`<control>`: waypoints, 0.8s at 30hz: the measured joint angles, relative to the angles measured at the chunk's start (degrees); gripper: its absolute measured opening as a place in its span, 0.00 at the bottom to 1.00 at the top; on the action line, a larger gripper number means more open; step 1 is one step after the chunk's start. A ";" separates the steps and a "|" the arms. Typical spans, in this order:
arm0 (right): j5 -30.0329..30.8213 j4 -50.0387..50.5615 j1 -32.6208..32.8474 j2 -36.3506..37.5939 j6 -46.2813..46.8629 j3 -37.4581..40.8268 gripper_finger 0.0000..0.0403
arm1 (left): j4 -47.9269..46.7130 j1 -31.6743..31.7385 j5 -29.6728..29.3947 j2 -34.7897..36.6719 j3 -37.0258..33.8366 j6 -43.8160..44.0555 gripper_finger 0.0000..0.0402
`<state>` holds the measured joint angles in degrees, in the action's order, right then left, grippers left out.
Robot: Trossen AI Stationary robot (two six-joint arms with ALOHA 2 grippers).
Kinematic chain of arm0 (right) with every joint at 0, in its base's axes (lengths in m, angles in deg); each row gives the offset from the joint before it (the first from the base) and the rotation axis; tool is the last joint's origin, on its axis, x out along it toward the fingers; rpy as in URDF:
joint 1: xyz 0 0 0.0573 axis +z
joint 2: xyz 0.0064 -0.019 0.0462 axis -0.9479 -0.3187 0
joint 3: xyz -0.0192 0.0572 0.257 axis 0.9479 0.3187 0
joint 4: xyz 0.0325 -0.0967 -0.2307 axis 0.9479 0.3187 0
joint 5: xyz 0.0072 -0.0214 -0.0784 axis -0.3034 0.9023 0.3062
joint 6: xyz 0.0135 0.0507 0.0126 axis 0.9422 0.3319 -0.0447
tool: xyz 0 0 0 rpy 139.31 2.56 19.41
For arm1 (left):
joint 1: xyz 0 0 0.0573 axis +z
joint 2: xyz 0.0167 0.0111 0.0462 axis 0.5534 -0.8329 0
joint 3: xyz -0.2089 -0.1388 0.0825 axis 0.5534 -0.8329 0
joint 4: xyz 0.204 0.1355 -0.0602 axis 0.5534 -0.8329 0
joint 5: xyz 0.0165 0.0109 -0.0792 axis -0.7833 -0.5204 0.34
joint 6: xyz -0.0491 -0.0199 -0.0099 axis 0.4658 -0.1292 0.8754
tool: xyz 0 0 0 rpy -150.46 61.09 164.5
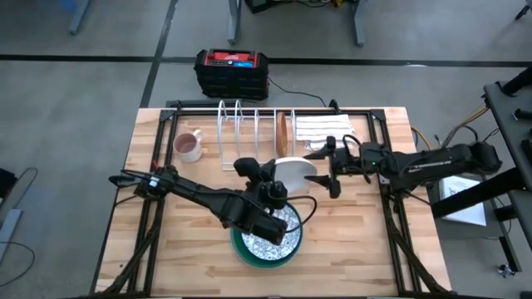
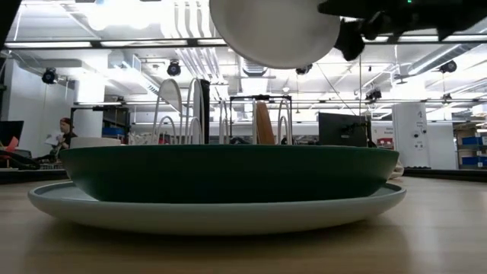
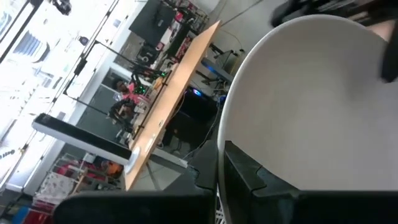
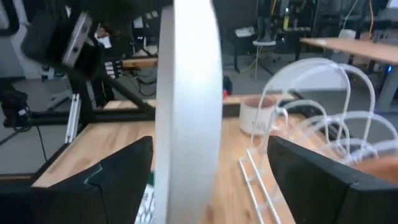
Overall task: Sort dishes
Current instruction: Put the white plate into the dishwasher rack
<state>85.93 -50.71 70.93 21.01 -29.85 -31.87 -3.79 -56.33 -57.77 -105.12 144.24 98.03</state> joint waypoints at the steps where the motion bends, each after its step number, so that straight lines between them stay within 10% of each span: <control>1: 0.01 -0.68 0.00 -1.20 -0.13 -1.05 0.75 | 0.01 -0.01 0.02 0.00 0.00 -0.10 0.00; 7: -0.01 -1.14 -0.02 -6.86 -0.23 -6.73 0.58 | -0.20 0.01 -0.02 0.04 0.00 -1.09 0.00; 15: 1.40 6.64 -0.35 -13.27 -8.09 -15.60 0.07 | -1.75 -0.17 -5.23 0.94 -0.03 -0.20 0.03; 24: 1.08 24.05 -3.15 -12.42 -16.51 -24.66 0.07 | -3.69 0.12 -0.59 2.73 0.09 3.89 0.17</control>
<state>87.01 -26.66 67.77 8.59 -46.36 -56.53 -7.48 -56.21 -58.36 -102.38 144.32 101.92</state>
